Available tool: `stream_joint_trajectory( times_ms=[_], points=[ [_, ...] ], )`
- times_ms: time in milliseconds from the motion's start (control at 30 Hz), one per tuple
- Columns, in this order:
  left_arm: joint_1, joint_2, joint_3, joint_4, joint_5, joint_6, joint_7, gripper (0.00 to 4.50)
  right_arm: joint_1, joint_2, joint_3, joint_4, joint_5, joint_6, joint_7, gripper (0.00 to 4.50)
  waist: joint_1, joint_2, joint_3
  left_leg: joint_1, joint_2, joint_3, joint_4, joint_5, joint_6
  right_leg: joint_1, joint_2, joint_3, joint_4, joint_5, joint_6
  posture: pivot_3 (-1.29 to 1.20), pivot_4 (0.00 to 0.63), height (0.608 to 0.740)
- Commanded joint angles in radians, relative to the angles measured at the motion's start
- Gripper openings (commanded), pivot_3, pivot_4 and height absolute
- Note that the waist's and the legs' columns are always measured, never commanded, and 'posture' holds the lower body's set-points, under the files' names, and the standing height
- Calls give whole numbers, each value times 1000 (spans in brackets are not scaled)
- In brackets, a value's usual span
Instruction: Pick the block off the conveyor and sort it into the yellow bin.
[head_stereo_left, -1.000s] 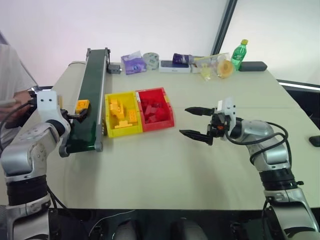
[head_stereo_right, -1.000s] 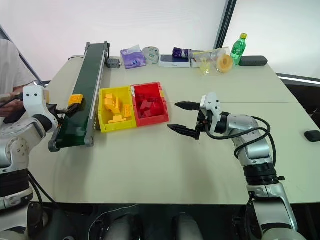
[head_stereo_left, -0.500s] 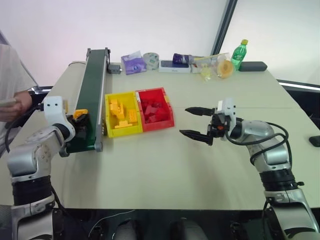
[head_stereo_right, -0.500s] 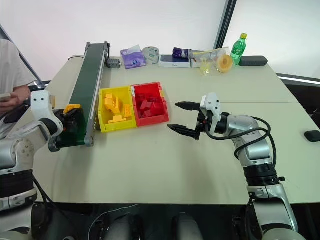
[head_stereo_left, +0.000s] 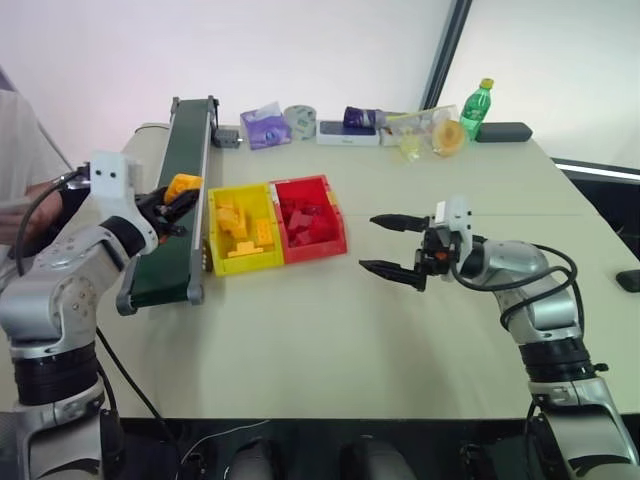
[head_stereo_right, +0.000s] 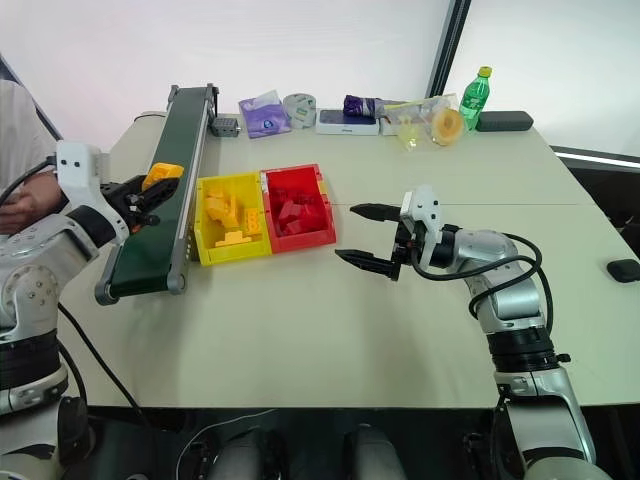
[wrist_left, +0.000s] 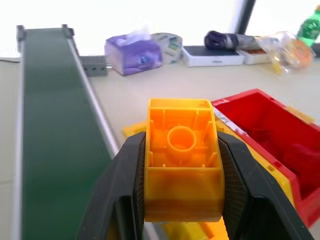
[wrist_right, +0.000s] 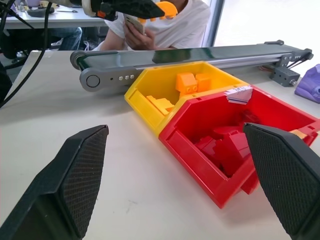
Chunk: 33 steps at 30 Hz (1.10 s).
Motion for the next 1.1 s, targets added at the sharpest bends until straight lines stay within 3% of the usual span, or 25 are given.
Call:
stream_joint_trajectory(
  times_ms=[33,367,433,600,733,967,1100],
  points=[
    [-54,-41,-32,21,18,-29,33,1354,-15,-13,-24,-21,5,-14,-4,4500,1,0,0,0,0,0,0,0,0,0,0,0,0,0,0,0,150,740],
    [-156,-241,-111,212,89,-122,135,1354,11,-34,-46,-57,12,-7,-32,4500,3,0,0,0,0,0,1,0,0,0,0,0,0,0,0,0,150,740],
    [-171,-249,-127,248,109,-144,131,2388,16,-36,-47,-64,14,-4,-37,4500,0,0,0,0,0,0,1,0,0,0,0,0,0,0,0,0,150,740],
    [-168,-255,-169,244,145,-177,125,4421,26,-39,-51,-73,15,-2,-43,4500,2,0,0,0,0,0,1,0,0,0,1,0,0,0,0,0,150,740],
    [-163,-230,-108,225,137,-194,143,4421,30,-39,-52,-76,14,-1,-46,4500,1,0,0,0,0,0,1,0,0,0,1,0,0,0,0,0,150,740],
    [-38,-54,-40,79,58,-161,-19,4421,9,-37,-42,-53,10,-5,-33,4500,-2,0,0,0,0,0,0,0,0,-1,1,0,0,0,0,0,150,740],
    [123,64,51,-30,-25,-140,-163,4421,-17,-39,-39,-17,4,-15,-12,4500,-2,0,0,0,1,0,0,0,0,0,-1,0,0,0,0,0,150,740]
  ],
)
